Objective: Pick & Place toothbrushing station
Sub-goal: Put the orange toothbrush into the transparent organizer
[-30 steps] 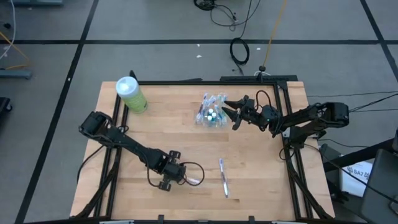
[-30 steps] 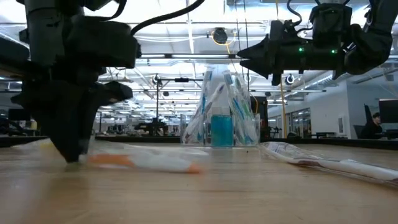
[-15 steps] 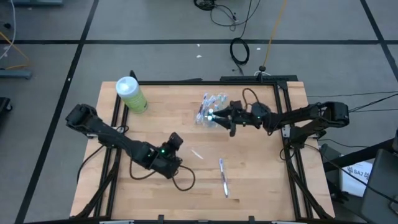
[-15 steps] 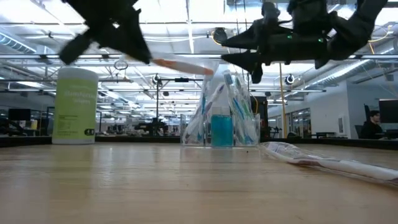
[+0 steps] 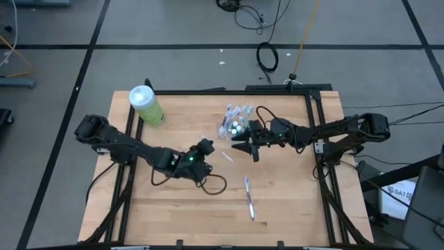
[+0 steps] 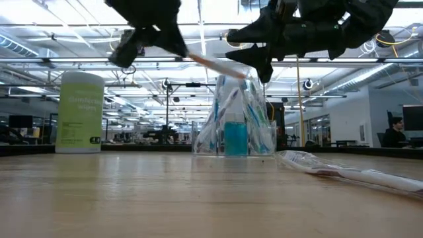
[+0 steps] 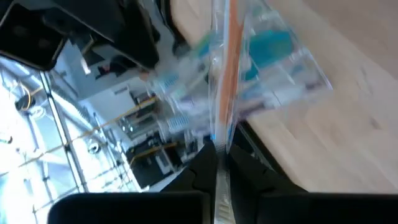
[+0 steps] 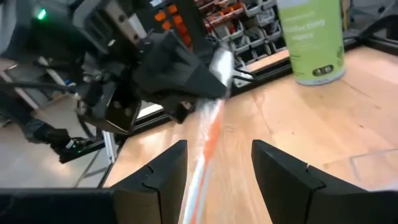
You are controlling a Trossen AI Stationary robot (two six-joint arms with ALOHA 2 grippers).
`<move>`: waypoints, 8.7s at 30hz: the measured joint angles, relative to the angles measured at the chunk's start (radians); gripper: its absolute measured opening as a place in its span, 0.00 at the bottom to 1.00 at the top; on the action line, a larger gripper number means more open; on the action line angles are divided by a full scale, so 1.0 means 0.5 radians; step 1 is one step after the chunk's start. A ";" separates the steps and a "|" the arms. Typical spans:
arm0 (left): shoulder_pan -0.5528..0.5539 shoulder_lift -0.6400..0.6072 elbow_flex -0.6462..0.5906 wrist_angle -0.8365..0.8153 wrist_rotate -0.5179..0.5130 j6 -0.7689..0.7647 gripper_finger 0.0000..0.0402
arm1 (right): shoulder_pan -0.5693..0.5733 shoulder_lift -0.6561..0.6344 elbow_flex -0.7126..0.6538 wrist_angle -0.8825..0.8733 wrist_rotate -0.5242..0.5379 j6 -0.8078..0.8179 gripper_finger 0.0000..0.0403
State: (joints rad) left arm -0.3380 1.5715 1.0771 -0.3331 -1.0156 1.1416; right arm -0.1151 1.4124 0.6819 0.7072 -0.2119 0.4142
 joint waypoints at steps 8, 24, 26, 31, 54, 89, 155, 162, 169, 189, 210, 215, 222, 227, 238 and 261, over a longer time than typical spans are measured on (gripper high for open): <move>0.172 -0.001 0.000 0.452 0.473 0.160 0.02 | 0.012 0.000 0.000 -0.047 0.002 0.022 0.42; 0.249 -0.001 0.000 0.588 0.615 0.460 0.05 | -0.007 0.000 0.000 -0.132 0.160 0.404 0.42; 0.251 -0.001 0.000 0.584 0.608 0.432 0.05 | -0.006 0.000 0.000 -0.103 0.157 0.402 0.42; 0.251 -0.001 0.000 0.570 0.602 0.444 0.01 | 0.036 -0.001 0.000 0.060 0.171 0.421 0.42; 0.294 -0.004 0.002 0.612 0.573 0.516 0.07 | 0.076 0.248 0.145 0.090 0.105 0.364 0.36; 0.292 -0.002 0.002 0.620 0.619 -0.044 0.25 | 0.003 0.245 0.144 0.039 0.108 0.230 0.08; 0.579 -0.355 -0.863 2.313 1.950 -1.996 0.36 | 0.073 0.236 0.143 0.462 -0.204 -0.128 0.05; 0.630 -0.354 -0.862 2.351 2.011 -2.051 0.38 | 0.073 0.236 0.143 0.459 -0.043 -0.128 0.07; 0.663 -0.336 -0.861 2.416 2.067 -2.090 0.38 | 0.073 0.236 0.144 0.449 0.018 -0.161 0.06; 0.737 -0.336 -0.861 2.435 2.137 -2.092 0.38 | 0.193 0.348 0.284 0.466 0.275 -0.247 0.06; 0.735 -0.340 -0.861 2.335 2.092 -2.055 0.06 | 0.189 0.349 0.283 0.428 0.279 -0.259 0.13; 0.735 -0.339 -0.861 2.251 2.032 -2.085 0.07 | 0.179 0.349 0.284 0.321 0.300 -0.263 0.18; 0.737 -0.337 -0.861 2.165 1.897 -2.091 0.05 | 0.156 0.291 0.282 0.098 0.423 -0.273 0.29; 0.740 -0.336 -0.861 2.127 1.729 -2.085 0.07 | 0.127 0.199 0.280 -0.086 0.431 -0.431 0.35; 0.769 -0.386 -0.861 1.862 1.470 -2.154 0.04 | 0.107 -0.205 0.272 -0.870 0.424 -0.704 0.35; 0.999 -0.366 -0.160 0.498 1.452 -2.491 0.02 | 0.101 -0.361 0.229 -0.990 0.430 -0.698 0.35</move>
State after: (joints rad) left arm 0.1616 1.3883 0.9972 -0.0842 -0.2898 -0.1036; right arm -0.0647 1.2320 0.7963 0.2122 0.0032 0.0654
